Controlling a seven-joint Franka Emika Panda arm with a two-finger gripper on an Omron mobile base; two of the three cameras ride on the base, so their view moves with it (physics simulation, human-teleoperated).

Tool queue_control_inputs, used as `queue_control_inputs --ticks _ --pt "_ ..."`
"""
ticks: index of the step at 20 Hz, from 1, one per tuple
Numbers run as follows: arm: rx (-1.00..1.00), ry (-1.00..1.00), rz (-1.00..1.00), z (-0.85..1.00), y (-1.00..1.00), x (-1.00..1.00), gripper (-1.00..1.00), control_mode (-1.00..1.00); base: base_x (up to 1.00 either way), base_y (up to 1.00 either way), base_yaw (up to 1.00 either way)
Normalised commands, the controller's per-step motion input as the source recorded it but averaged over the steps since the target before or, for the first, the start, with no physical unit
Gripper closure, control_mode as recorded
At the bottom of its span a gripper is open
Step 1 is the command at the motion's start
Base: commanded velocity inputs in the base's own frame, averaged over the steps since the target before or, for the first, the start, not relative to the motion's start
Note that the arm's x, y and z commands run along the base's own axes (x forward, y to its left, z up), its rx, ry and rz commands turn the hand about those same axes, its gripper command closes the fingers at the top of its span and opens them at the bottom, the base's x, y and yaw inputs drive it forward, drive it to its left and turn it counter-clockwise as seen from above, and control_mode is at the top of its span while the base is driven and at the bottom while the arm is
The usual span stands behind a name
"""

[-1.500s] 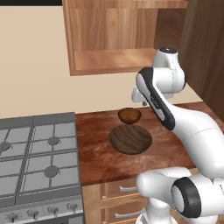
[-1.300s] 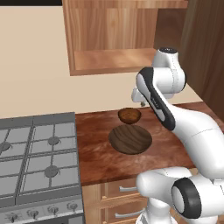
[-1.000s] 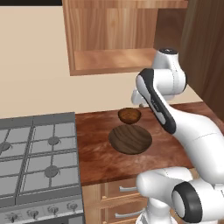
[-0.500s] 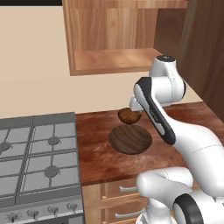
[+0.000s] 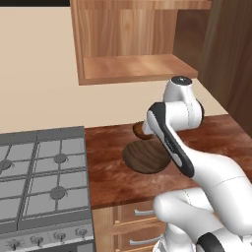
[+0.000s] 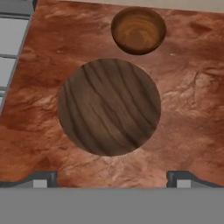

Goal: Pick up the bowls on the counter and stack them on top of one another in the open cabinet. Place the smaller bowl on top of the larger bowl.

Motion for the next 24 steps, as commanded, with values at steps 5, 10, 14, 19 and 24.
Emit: queue_control_inputs --ticks 5,10,14,19,24 --pt "0.00 -0.01 0.00 -0.12 0.02 0.05 -1.00 -1.00 0.00 0.00 0.00" --pt "0.00 0.00 -0.02 -0.01 0.00 0.12 -1.00 -1.00 0.00 0.00 0.00" --pt "-0.01 0.00 -0.02 0.00 0.00 0.14 -1.00 -1.00 0.00 0.00 0.00" --pt "-0.04 0.00 -0.02 0.00 0.02 0.13 -1.00 -1.00 0.00 0.00 0.00" --pt "-0.06 0.00 -0.03 -0.06 0.02 0.10 -1.00 -1.00 0.00 0.00 0.00"
